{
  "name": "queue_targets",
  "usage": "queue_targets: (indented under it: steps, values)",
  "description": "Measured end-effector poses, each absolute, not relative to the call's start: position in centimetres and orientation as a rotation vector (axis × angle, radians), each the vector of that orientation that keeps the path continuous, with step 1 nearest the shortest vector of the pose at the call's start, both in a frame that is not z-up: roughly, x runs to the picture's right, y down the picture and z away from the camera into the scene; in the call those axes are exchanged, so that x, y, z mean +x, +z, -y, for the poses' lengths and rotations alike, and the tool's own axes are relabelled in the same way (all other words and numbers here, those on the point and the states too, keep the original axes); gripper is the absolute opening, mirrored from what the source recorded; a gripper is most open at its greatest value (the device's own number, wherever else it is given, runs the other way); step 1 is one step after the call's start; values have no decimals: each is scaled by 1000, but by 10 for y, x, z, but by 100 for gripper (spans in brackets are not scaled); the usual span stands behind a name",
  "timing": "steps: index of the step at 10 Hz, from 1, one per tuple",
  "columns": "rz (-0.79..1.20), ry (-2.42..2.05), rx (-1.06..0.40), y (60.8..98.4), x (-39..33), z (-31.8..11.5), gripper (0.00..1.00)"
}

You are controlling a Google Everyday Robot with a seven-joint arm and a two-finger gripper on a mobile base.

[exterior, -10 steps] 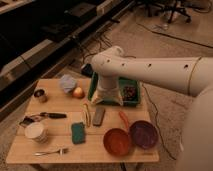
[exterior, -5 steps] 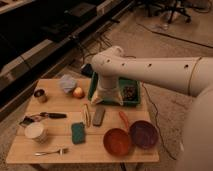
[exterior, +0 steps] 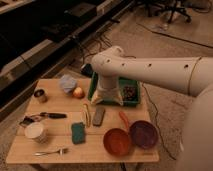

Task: Wipe purple bowl with sponge

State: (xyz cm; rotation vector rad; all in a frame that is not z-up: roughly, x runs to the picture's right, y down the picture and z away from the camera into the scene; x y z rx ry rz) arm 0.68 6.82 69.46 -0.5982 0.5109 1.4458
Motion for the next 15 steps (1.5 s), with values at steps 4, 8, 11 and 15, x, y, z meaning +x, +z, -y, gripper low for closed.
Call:
queue_targets:
  steps: [4,8,11,15]
  values:
    - [-512,1444,-597,695,7,-69,80]
    - [-446,1383,-587,704,-25,-63,80]
    - [-362,1298,-600,730,-88,-55,80]
    - [-284,1256,-672,760,-128,-60,80]
